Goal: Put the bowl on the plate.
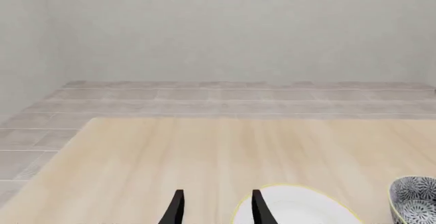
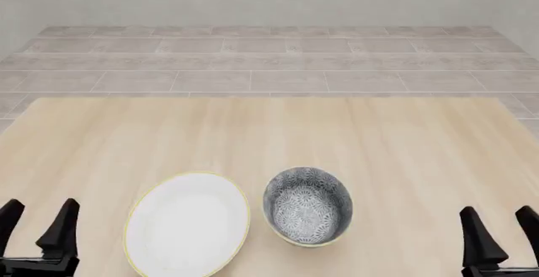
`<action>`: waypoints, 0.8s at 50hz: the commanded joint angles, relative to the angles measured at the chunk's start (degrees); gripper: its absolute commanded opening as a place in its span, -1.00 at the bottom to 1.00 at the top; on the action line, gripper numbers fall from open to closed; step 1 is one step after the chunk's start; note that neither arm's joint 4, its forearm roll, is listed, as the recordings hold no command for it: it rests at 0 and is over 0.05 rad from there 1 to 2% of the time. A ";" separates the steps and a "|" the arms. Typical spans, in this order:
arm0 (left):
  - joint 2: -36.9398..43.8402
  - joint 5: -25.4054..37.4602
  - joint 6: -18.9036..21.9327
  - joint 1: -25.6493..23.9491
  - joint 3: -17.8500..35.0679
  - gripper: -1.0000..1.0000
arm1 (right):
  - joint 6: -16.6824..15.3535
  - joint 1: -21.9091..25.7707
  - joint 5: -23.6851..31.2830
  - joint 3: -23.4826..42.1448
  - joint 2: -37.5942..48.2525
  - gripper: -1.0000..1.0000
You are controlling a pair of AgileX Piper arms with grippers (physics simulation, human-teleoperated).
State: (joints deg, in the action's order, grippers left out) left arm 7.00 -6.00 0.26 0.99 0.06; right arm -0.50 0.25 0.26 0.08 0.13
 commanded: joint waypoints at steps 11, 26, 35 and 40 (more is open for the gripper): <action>-6.87 5.56 -0.12 -0.89 0.09 1.00 | -0.16 0.08 -0.47 0.62 -0.05 1.00; -6.94 5.51 -0.14 -1.05 0.08 1.00 | 0.58 0.99 0.35 1.04 -0.03 1.00; -6.97 5.44 0.12 -1.22 0.05 1.00 | 0.66 2.58 0.41 0.01 0.45 1.00; -6.96 5.49 -0.06 -1.27 0.09 1.00 | 0.17 3.16 0.80 -0.02 0.12 1.00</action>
State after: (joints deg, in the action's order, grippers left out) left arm 0.17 -0.60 0.19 -0.10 0.13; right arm -0.09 2.10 0.55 0.39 0.36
